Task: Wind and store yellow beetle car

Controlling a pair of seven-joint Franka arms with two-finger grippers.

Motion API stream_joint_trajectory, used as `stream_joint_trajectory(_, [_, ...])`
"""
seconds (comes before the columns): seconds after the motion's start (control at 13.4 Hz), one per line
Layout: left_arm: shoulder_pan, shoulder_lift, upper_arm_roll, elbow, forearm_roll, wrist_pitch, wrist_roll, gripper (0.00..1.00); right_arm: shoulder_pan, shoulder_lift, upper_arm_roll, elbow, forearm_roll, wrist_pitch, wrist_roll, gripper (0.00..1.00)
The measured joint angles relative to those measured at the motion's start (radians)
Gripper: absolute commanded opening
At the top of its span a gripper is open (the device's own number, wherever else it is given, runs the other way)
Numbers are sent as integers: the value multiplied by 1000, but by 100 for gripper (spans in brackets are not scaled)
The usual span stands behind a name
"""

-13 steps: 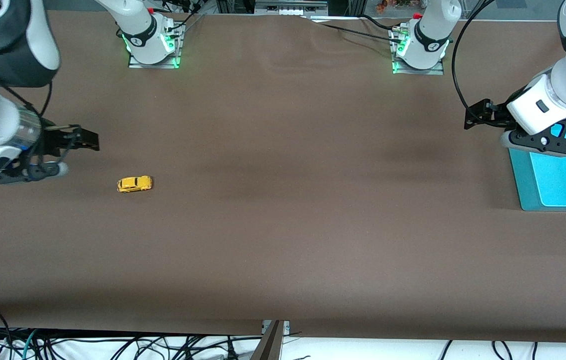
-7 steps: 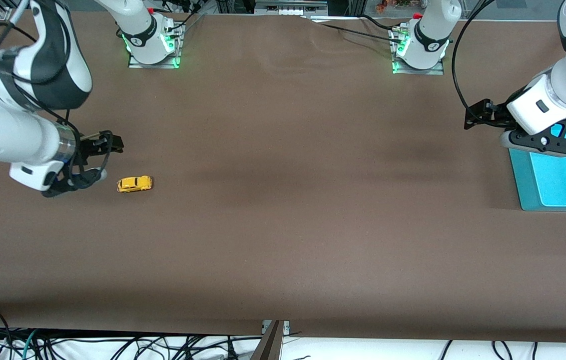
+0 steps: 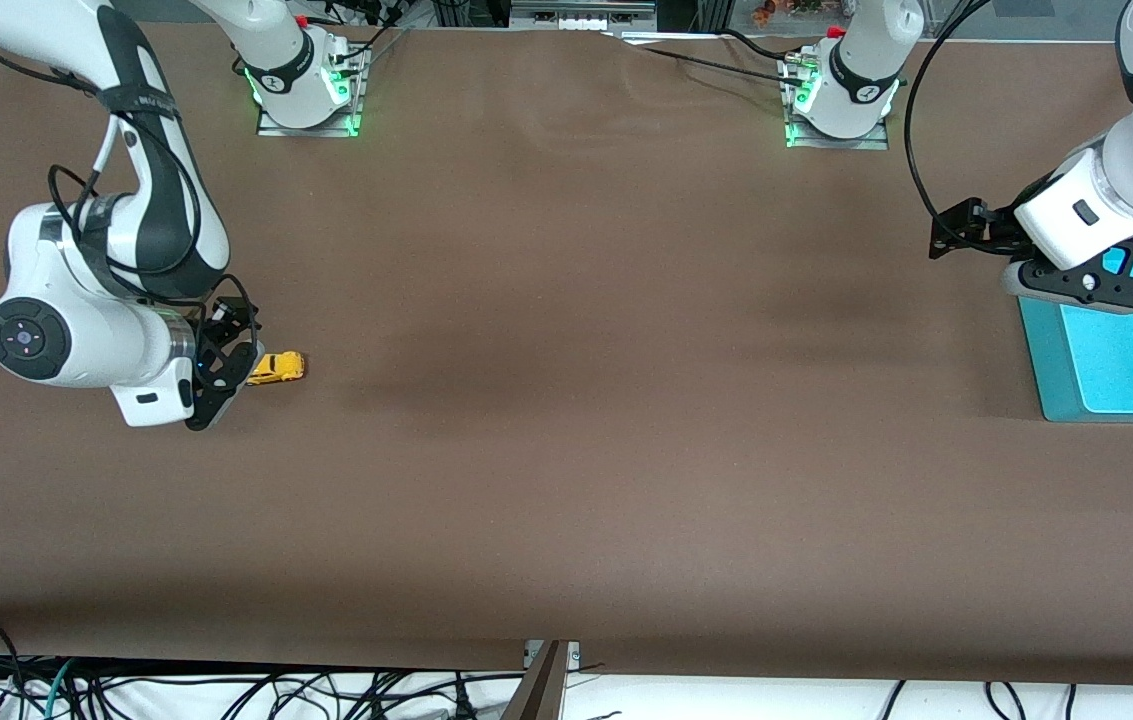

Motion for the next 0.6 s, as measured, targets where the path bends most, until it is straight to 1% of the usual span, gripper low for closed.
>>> stream_joint_trajectory(0.3, [0,0,0,0,0,0,0,100,-30,0,-3,-183,0,287,-292,99])
stream_joint_trajectory(0.6, [0,0,0,0,-3,0,0,100,-40,0,-5,-331,0,518,-443,99])
